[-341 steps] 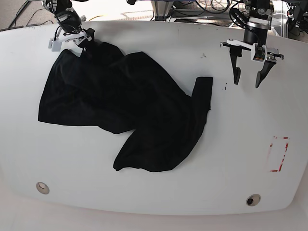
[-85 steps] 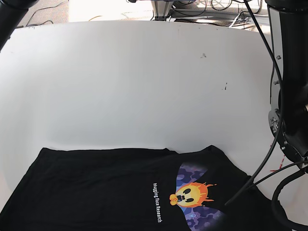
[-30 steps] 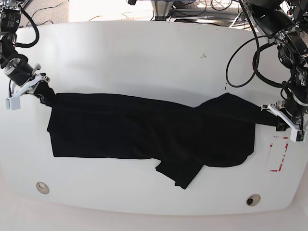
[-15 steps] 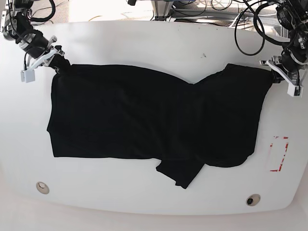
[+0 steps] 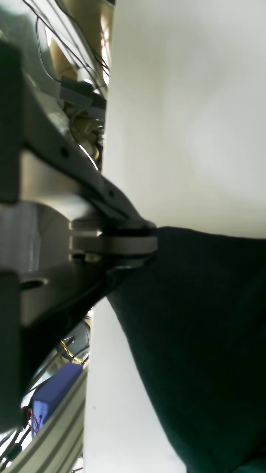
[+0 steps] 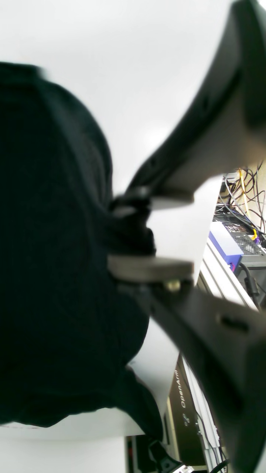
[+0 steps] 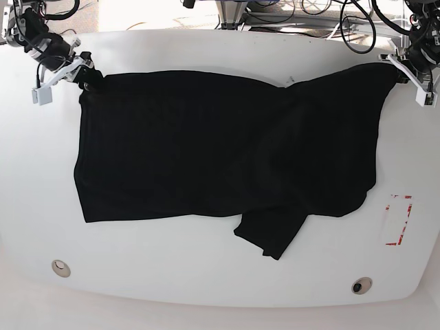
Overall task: Layout the t-shirt on the table in an organized manner, then fold the t-shirt properly
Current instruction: 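Release the t-shirt and move the right gripper to its hem corner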
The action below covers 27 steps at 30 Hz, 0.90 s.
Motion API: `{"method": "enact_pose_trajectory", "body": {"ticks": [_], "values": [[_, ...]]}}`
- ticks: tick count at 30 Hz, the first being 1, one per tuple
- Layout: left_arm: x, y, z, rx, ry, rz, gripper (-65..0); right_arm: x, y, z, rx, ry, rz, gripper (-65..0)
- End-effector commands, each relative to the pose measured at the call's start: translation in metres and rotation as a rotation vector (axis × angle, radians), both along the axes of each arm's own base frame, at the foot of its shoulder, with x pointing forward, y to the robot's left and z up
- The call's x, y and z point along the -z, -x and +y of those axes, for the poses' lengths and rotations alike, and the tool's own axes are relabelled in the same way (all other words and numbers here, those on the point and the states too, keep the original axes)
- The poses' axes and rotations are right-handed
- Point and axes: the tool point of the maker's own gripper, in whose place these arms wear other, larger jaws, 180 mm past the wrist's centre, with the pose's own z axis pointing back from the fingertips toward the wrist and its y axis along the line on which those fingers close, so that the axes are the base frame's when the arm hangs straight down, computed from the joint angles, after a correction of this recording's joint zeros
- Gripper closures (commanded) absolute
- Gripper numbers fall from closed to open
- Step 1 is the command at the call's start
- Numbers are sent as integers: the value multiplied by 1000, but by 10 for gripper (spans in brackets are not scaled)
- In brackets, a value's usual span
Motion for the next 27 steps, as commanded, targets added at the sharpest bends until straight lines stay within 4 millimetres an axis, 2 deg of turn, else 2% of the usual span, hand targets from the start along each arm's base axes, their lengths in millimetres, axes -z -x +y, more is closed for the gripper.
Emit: {"method": "enact_pose_trajectory", "body": {"ticks": [1,5,7,9,10,14,17,19,23,27], "values": [[-7,-2,4,11,-18,-18,-4,-9,-2,0,-8,1,-26,-327],[-7,3,7,35,-39,10,-10,-6,2,0,-9,0,-13,-491],[-4,3,4,50,-34,20,-43,-6,3,0,-9,0,-11,-549],[-2,8,4,63,-40,43,-131,-6,3,0,-9,0,-11,-587],[-1,10,5,64,-41,49,-154,-6,3,0,-9,-1,-12,-590],[1,17,6,62,-43,68,-382,-9,1,-1,-8,3,-21,-591],[1,17,7,63,-48,72,-476,-12,-5,-1,-11,8,-38,-593],[0,17,8,64,-52,71,-493,-18,-16,-2,-12,9,-73,-595],[-4,11,12,73,-67,61,-486,-31,-38,-4,-11,23,-145,-596],[-17,-15,14,72,-76,-17,-486,-44,-66,-10,-24,110,-227,-598]]}}
